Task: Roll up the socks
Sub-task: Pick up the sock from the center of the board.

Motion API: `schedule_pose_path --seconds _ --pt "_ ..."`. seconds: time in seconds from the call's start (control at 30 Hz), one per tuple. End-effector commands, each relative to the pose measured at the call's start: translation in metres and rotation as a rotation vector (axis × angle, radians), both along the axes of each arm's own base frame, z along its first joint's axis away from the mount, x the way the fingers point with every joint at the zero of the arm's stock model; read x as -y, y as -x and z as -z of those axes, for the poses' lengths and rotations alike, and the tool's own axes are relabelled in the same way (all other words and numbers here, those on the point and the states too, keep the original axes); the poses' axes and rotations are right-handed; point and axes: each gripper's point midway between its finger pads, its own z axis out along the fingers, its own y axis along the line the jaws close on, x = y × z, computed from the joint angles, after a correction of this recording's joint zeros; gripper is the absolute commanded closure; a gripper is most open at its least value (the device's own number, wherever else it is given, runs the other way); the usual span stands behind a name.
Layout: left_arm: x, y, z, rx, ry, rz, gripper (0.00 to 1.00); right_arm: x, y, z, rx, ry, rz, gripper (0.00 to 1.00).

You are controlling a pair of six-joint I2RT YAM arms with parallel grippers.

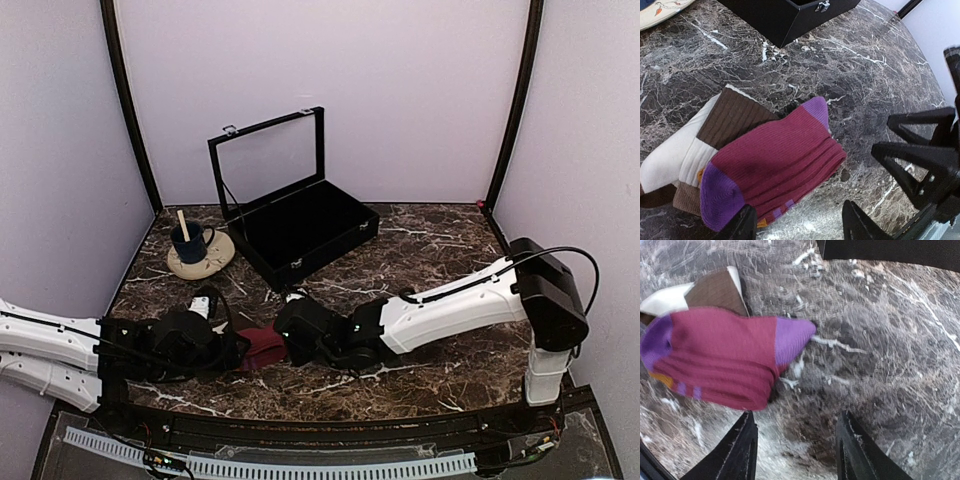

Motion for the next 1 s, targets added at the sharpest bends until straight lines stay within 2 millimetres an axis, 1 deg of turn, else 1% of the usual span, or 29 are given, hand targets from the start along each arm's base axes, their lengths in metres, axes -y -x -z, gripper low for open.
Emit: schedule_pose_path --seconds 0.0,0.17,0.3,0.33,0.4,0.43,0.73,0.97 --pt "0.003 0.002 0.012 -0.028 0.004 0.014 0.41 -0.022 -0.016 -0.029 -0.075 -0.142 0.030 0.50" --pt "-0.003 0.004 0.020 -0.046 0.009 0.001 0.46 -0.038 -0.025 -0.028 -0.168 -0.206 0.035 0.49" --pt "-0.007 0.005 0.026 -0.059 0.021 -0.002 0.50 -0.051 -0.026 -0.021 -0.236 -0.195 0.031 0.49" --pt "-0.008 0.006 0.027 -0.061 0.025 0.000 0.51 -0.056 -0.026 -0.022 -0.249 -0.196 0.032 0.49" --pt "-0.010 0.008 0.031 -0.066 0.027 0.004 0.53 -0.059 -0.023 -0.012 -0.288 -0.179 0.041 0.49" --pt "-0.010 0.008 0.031 -0.068 0.031 0.005 0.54 -0.058 -0.021 -0.006 -0.311 -0.166 0.047 0.50" --pt "-0.012 0.012 0.039 -0.077 0.045 0.018 0.57 -0.054 -0.012 0.025 -0.413 -0.089 0.099 0.50" --pt "-0.010 0.016 0.045 -0.092 0.064 0.038 0.61 -0.049 -0.008 0.042 -0.450 -0.054 0.127 0.52"
